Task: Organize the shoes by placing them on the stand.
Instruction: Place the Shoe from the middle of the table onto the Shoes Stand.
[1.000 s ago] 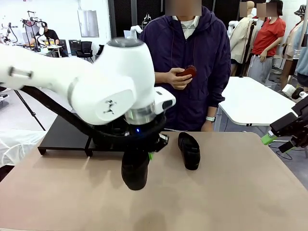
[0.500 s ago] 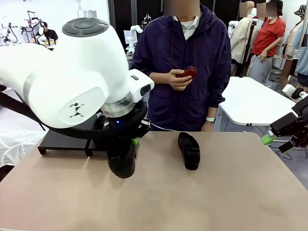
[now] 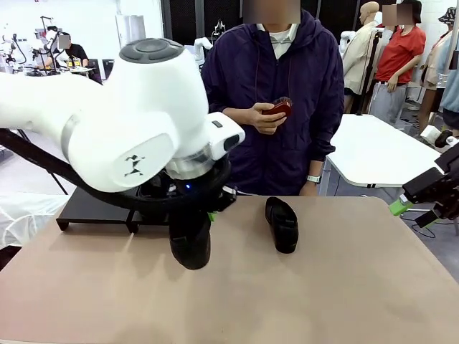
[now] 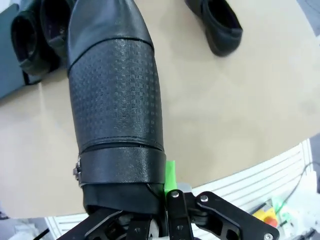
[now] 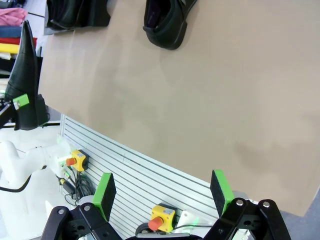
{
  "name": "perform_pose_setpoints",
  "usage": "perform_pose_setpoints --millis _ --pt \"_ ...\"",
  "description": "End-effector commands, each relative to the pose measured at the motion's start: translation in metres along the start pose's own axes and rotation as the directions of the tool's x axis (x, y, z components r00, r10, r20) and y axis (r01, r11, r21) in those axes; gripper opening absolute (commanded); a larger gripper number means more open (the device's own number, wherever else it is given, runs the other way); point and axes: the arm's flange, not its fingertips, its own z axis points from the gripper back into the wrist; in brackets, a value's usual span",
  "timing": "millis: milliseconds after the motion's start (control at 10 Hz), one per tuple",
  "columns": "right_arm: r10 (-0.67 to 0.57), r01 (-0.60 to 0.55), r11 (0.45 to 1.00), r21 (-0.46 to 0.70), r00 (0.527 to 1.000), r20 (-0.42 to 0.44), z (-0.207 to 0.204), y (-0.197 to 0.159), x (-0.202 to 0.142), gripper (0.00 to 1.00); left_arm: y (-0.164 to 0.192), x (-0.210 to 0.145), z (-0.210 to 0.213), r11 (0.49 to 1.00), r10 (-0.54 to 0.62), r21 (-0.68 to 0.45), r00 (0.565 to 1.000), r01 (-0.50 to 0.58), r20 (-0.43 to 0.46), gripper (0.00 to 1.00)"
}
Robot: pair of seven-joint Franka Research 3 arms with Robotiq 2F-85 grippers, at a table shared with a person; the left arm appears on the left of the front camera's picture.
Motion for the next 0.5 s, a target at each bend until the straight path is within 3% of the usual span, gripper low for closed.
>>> perform_pose_setpoints --millis 0,100,300,400 --pt "-0.014 0.014 1.0 0.014 1.0 0.015 0.001 0.001 0.002 1.0 0.079 0.011 0.033 0.991 0.117 0.034 0.974 -0.126 0.192 0.0" --pt "-0.014 0.014 1.0 0.014 1.0 0.015 0.001 0.001 0.002 1.0 0.127 0.012 0.044 0.986 0.145 0.051 0.961 -0.162 0.237 0.0" --pt "-0.014 0.014 1.0 0.014 1.0 0.015 0.001 0.001 0.002 1.0 0.219 0.013 0.046 0.985 0.143 0.064 0.969 -0.159 0.201 0.0" --pt "-0.014 0.014 1.0 0.014 1.0 0.015 0.001 0.001 0.002 1.0 0.267 0.01 0.039 0.994 0.062 0.075 0.986 -0.074 0.156 0.0"
